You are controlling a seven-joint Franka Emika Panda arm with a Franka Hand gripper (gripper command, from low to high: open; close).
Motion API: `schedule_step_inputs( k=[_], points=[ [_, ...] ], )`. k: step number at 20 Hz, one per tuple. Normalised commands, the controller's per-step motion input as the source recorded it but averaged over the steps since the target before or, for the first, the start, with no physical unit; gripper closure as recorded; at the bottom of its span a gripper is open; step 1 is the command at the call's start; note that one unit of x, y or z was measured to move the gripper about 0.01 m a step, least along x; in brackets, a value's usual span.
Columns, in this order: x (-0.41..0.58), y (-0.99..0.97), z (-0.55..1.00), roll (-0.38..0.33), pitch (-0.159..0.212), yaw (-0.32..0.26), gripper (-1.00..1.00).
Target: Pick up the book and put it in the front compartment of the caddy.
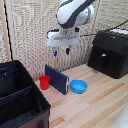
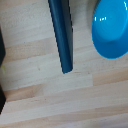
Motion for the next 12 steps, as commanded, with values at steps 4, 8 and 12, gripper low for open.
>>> schedule_step_inputs(
  k=[4, 8, 12],
  points=[
    [0.334, 0.01, -0.24, -0.005, 0.076, 0.100, -1.00],
    [0.361, 0.00, -0.30, 0.000, 0.109, 0.132, -1.00],
    [0.333, 0.00, -0.29, 0.000, 0.083, 0.135, -1.00]
  ],
)
